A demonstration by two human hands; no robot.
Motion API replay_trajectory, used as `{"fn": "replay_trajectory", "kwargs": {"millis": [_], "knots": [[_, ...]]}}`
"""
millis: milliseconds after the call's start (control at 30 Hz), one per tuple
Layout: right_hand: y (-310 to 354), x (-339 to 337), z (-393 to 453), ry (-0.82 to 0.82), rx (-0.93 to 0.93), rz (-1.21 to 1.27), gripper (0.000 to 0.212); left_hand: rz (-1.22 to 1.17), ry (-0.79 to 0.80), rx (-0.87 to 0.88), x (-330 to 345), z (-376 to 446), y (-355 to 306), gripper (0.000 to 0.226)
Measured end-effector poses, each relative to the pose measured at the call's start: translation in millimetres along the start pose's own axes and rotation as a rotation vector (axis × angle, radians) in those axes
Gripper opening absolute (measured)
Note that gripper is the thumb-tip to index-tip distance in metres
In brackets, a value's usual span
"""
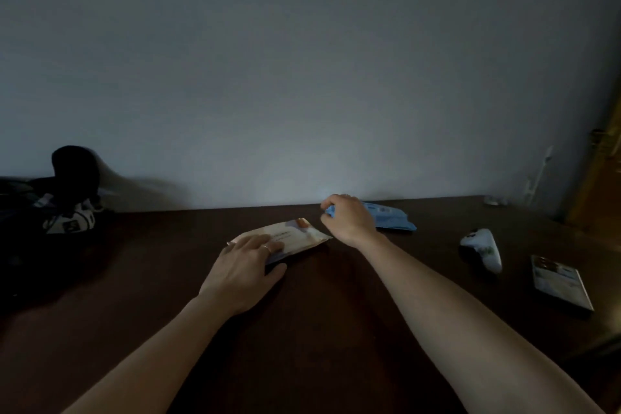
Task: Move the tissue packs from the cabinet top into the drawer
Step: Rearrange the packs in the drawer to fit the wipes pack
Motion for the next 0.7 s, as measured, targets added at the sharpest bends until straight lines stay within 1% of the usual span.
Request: {"fn": "replay_trajectory", "kwargs": {"millis": [67, 100, 167, 267, 333, 400, 467, 600, 700], "knots": [[-18, 7, 10, 0.127, 0.12, -0.086, 0.045, -0.007, 0.057, -0.022, 4, 4, 3, 0.059], [-26, 9, 15, 0.166, 0.165, -0.122, 0.051, -0.001, 0.073, -0.032, 6, 5, 5, 0.06], [-36, 14, 26, 0.21, 0.215, -0.18, 0.056, 0.012, 0.1, -0.049, 9, 6, 7, 0.062], [-37, 25, 37, 0.29, 0.254, -0.2, 0.061, 0.022, 0.14, -0.064, 14, 7, 9, 0.066], [-34, 35, 40, 0.289, 0.271, -0.273, 0.059, 0.03, 0.149, -0.078, 16, 8, 10, 0.068], [-28, 38, 40, 0.223, 0.27, -0.361, 0.056, 0.032, 0.154, -0.094, 16, 9, 12, 0.07], [-23, 36, 37, 0.192, 0.241, -0.406, 0.051, 0.028, 0.152, -0.103, 16, 10, 12, 0.07], [-17, 27, 24, 0.182, 0.154, -0.419, 0.042, 0.015, 0.149, -0.106, 17, 10, 12, 0.069], [-11, 23, 2, 0.157, 0.078, -0.417, 0.038, 0.033, 0.082, -0.12, 12, 8, 10, 0.067]]}}
Point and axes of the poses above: each hand's wrist, its own z-axis towards the middle knuckle, its own x-axis out of the palm, y = z × x, the point moved 3 cm from there along z, towards the middle knuckle, and after that the axes turned 9 degrees about x, right-handed, at the moved point
